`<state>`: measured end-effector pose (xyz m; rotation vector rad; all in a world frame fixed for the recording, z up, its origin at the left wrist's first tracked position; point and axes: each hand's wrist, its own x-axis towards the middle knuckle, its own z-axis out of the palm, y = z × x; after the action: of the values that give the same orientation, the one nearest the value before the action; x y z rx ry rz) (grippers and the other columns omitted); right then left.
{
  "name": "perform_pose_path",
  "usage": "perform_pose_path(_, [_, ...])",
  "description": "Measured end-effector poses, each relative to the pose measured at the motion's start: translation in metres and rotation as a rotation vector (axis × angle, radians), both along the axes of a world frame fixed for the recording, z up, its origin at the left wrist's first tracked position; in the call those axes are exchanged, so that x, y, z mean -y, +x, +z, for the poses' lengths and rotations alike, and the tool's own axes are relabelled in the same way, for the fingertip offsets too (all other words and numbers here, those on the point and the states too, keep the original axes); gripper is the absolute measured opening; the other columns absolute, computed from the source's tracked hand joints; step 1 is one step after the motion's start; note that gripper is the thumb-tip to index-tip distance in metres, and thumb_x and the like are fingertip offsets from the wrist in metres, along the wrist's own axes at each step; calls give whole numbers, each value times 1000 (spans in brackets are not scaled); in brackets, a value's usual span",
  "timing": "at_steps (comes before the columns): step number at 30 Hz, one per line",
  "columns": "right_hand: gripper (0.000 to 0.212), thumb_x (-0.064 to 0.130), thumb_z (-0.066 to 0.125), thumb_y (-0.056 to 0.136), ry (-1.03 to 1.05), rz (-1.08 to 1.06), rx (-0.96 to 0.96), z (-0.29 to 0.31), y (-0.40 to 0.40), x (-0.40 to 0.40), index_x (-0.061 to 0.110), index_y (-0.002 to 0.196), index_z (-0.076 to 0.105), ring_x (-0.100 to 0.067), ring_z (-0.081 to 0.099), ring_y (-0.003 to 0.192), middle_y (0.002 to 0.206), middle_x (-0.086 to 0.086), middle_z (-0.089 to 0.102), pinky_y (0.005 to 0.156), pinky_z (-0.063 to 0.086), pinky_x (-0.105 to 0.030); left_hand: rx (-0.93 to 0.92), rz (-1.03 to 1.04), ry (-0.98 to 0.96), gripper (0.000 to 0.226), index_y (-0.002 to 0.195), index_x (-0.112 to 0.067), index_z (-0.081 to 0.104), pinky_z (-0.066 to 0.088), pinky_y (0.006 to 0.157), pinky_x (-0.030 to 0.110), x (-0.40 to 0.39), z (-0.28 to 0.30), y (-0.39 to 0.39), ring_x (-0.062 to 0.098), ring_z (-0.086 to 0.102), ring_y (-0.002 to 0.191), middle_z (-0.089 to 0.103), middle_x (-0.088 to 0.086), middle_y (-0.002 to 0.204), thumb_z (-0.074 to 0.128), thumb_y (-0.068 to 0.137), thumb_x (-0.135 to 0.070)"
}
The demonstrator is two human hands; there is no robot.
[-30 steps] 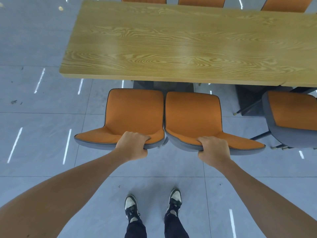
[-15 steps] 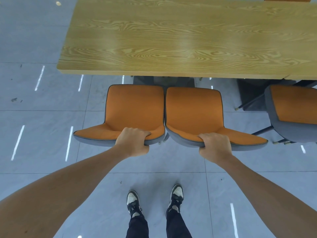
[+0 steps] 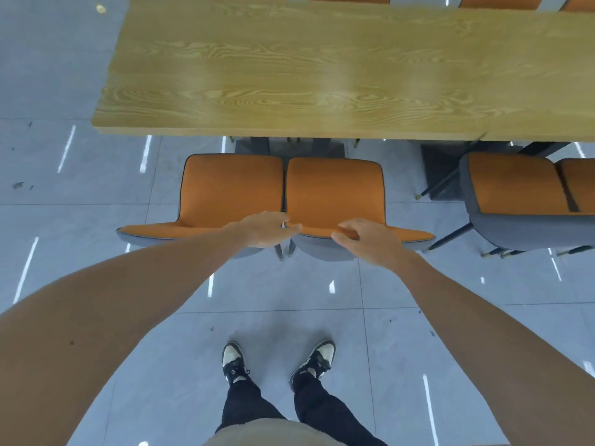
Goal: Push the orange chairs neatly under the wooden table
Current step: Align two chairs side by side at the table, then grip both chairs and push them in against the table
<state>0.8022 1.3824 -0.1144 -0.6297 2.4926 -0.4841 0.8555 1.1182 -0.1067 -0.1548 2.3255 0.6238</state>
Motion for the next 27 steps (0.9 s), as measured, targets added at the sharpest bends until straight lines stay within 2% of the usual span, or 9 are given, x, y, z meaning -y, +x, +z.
perform_pose_path(2, [66,78,32,86,18,-4,1,10,-6,-33,24,102,66,-11,62,84,92,9,66,79,52,-34,-46,-26,21,73,151,-21,42,35,112,46,-41,13,-17,25,43,140,46,0,154,31,97,-69])
perform_pose_path(5, [62,76,32,85,104,-16,47,25,-20,-91,27,104,66,-14,62,92,101,8,67,86,49,-35,-106,-110,14,67,152,-18,40,35,109,43,-106,29,-45,25,42,141,43,3,156,35,100,-60])
perform_pose_path(11, [76,75,43,85,239,-160,132,57,-49,-221,31,146,43,-21,34,142,156,7,39,116,26,-43,-151,-303,-26,59,148,-17,44,36,108,45,-237,51,-102,30,43,139,44,5,155,45,99,-50])
perform_pose_path(14, [75,75,47,83,241,-248,148,76,-64,-286,34,146,43,-17,45,134,147,11,49,111,34,-40,-182,-405,-44,45,133,-17,52,44,99,40,-299,64,-136,28,53,122,53,8,145,47,99,-46])
perform_pose_path(18, [72,69,51,84,215,-339,156,96,-82,-367,31,144,45,-20,44,134,147,8,47,111,36,-44,-226,-451,-14,62,156,-15,30,27,116,34,-384,78,-178,27,29,148,30,6,163,46,103,-42])
perform_pose_path(20, [65,56,53,93,201,-367,161,100,-97,-406,19,146,45,-27,44,134,147,-2,47,109,37,-48,-248,-416,79,44,144,-9,46,26,106,25,-425,82,-200,21,40,139,43,8,152,48,106,-30])
perform_pose_path(22, [57,52,53,94,267,-405,145,105,-117,-446,17,139,53,-31,51,126,137,-6,55,104,42,-45,-258,-356,136,17,110,-5,58,33,101,33,-467,82,-225,14,54,108,57,7,115,49,105,-19])
perform_pose_path(23, [55,55,53,93,313,-419,128,109,-127,-465,20,136,55,-30,52,123,135,-5,57,102,43,-43,-299,-356,117,20,105,-5,56,40,101,39,-488,83,-239,17,55,100,58,6,107,51,104,-25])
perform_pose_path(27, [57,54,55,92,334,-447,-7,118,-176,-543,23,139,52,-29,47,130,142,-6,52,107,36,-42,-410,-446,1,60,141,-10,46,44,103,52,-574,84,-302,34,50,127,52,13,140,47,97,-51])
